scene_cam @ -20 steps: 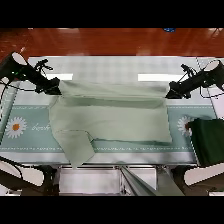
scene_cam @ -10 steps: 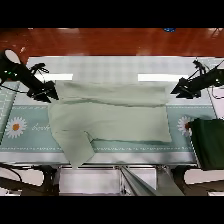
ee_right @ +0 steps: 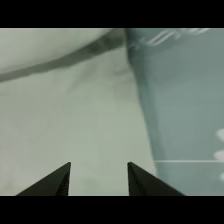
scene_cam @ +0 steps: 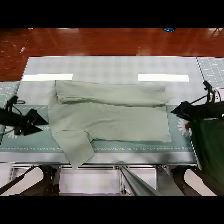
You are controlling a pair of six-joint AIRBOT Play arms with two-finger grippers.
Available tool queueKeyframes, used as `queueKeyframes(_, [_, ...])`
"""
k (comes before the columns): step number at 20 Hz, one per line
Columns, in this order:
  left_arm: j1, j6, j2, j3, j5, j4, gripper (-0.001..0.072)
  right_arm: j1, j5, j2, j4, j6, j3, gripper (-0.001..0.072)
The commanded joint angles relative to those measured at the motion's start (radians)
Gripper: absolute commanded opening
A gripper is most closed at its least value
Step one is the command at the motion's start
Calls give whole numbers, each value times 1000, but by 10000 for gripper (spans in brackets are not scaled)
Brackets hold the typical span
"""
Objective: Fold the shirts.
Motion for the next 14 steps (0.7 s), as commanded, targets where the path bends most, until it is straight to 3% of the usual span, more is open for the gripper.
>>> queueKeyframes(1, [90, 63, 61, -200, 53, -64, 507, -3, -31, 120, 116, -48, -139, 415])
queueKeyframes(5, [23, 48, 61, -292, 130, -71, 507, -2, -24, 128, 188, -51, -138, 415])
queueKeyframes(8, [-67, 39, 61, -355, 261, -144, 505, -3, -24, 128, 232, -50, -131, 415])
queueKeyframes(9, [-95, 27, 61, -354, 298, -163, 456, -5, -21, 128, 225, -47, -110, 415])
queueKeyframes(11, [-127, 15, 61, -341, 340, -177, 81, -77, 19, 129, 179, -28, -55, 416])
queueKeyframes(12, [-138, 29, 61, -331, 341, -177, 15, -136, 43, 129, 122, -7, -43, 415])
queueKeyframes(14, [-141, 69, 61, -319, 317, -177, 15, -256, 119, 128, -84, 90, -65, 415])
